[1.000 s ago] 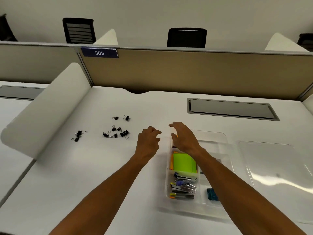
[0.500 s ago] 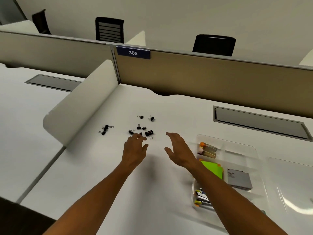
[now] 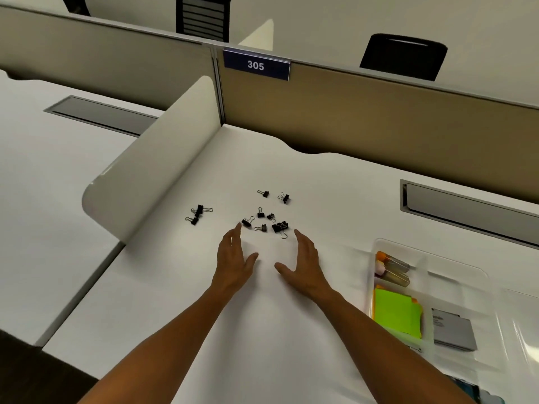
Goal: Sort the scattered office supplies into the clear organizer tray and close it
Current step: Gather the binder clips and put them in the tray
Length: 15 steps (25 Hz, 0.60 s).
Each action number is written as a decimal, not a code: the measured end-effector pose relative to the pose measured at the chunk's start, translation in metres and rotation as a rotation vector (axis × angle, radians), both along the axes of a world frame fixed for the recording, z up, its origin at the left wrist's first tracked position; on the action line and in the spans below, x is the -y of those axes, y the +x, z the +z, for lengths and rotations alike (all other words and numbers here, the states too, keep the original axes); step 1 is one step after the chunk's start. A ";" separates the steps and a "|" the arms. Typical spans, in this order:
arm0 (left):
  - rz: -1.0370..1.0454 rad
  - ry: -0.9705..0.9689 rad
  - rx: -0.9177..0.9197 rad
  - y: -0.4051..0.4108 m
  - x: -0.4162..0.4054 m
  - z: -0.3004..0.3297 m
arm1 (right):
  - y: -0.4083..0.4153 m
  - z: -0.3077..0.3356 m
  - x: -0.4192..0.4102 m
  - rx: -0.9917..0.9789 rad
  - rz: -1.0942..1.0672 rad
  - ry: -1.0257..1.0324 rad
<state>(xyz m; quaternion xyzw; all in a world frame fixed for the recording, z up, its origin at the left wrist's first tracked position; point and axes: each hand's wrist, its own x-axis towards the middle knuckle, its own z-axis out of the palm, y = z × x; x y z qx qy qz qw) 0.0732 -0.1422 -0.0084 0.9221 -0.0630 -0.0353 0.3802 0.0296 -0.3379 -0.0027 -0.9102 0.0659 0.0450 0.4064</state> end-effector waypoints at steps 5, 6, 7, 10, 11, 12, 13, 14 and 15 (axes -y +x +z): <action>-0.041 0.016 0.068 0.018 0.005 -0.017 | 0.025 -0.016 -0.003 0.059 -0.041 -0.030; -0.043 0.006 0.080 0.025 0.007 -0.018 | 0.032 -0.018 -0.003 0.066 -0.042 -0.030; -0.049 -0.002 0.083 0.033 0.010 -0.019 | 0.040 -0.019 -0.003 0.075 -0.042 -0.033; -0.072 -0.001 0.081 0.054 0.017 -0.022 | 0.062 -0.024 -0.006 0.109 -0.035 -0.052; -0.080 0.022 0.098 0.059 0.019 -0.023 | 0.068 -0.024 -0.006 0.117 -0.034 -0.064; -0.091 0.064 0.129 0.065 0.021 -0.026 | 0.074 -0.025 -0.007 0.127 -0.034 -0.082; -0.106 0.115 0.163 0.070 0.023 -0.029 | 0.079 -0.027 -0.007 0.152 -0.028 -0.110; -0.122 0.161 0.188 0.074 0.025 -0.032 | 0.083 -0.029 -0.006 0.194 -0.013 -0.148; -0.139 0.191 0.201 0.078 0.027 -0.035 | 0.087 -0.031 -0.006 0.245 0.008 -0.189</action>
